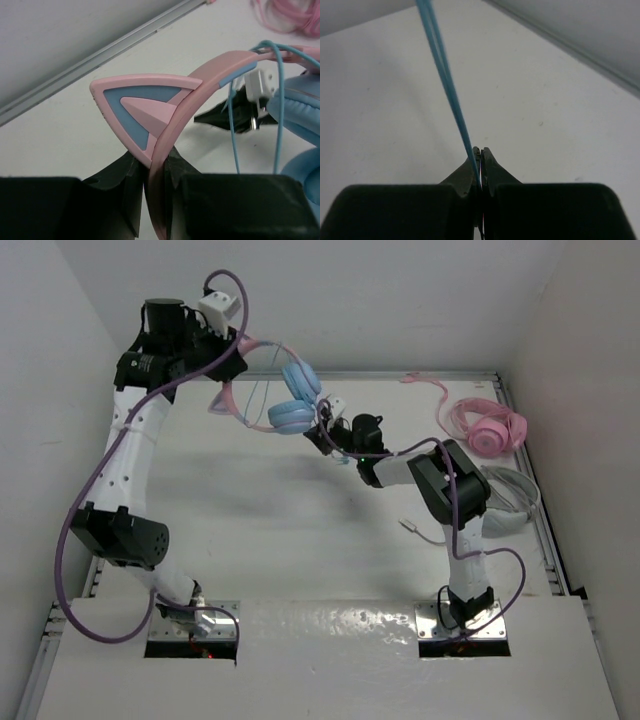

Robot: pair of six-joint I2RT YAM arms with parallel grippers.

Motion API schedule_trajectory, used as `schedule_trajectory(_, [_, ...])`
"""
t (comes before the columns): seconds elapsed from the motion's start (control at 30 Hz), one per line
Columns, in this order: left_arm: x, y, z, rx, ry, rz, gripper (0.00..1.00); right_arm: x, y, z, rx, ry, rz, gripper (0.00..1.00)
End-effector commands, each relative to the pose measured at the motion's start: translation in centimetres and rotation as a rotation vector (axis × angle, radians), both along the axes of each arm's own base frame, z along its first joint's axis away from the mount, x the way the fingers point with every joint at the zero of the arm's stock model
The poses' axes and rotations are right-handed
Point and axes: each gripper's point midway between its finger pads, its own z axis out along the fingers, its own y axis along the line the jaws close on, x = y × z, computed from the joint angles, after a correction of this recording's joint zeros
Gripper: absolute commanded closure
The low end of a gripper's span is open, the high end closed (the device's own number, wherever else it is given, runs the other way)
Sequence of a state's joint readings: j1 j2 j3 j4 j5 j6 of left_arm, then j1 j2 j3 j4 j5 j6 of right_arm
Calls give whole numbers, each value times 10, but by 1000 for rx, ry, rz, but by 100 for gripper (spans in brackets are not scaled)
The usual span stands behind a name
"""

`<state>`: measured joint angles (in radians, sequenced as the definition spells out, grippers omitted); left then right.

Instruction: Wrap the headphones

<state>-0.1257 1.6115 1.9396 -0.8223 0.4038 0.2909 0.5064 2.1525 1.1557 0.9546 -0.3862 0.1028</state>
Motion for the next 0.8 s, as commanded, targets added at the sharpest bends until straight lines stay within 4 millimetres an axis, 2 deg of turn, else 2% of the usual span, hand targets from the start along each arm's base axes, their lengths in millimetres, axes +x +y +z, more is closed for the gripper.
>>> schedule_trajectory(0.0, [3,-15,57,-294,-20,-103,100,-27,2,11,-32,-22,23,100])
schedule_trajectory(0.1, [9,-9,60,-311,-20,-73,100,-36,-10,11,-10,-12,-20,100])
schedule_trajectory(0.17, [7,-10,63,-318,-25,-72,100,-38,-14,3,-23,8,-42,100])
schedule_trajectory(0.3, [6,-13,65,-340,-28,-91,100,-54,1,-3,-67,29,-1,100])
schedule_trajectory(0.33, [6,-15,64,-367,-7,-86,100,-71,19,-2,-75,18,37,100])
schedule_trajectory(0.4, [9,-18,62,-401,13,-98,100,-89,30,3,-85,-27,42,100])
schedule_trajectory(0.43, [12,-16,58,-426,36,-93,100,-107,48,9,-72,-48,75,100])
schedule_trajectory(0.5, [20,-14,50,-456,55,-86,100,-122,61,10,-75,-43,78,100])
schedule_trajectory(0.53, [24,-5,47,-492,80,-67,100,-140,76,5,-92,-25,114,100])
schedule_trajectory(0.57, [29,-2,38,-512,97,-59,100,-144,85,8,-97,-23,119,100])
schedule_trajectory(0.6, [32,4,32,-529,113,-42,100,-158,98,8,-106,-19,149,100])
schedule_trajectory(0.63, [34,7,16,-550,155,-13,100,-166,101,0,-140,7,162,100])
schedule_trajectory(0.67, [40,10,14,-553,136,2,100,-172,107,2,-145,15,172,100])
schedule_trajectory(0.73, [47,21,3,-540,111,84,100,-190,124,13,-145,19,213,100])
schedule_trajectory(0.77, [52,25,-13,-537,114,115,100,-196,132,21,-135,16,230,100])
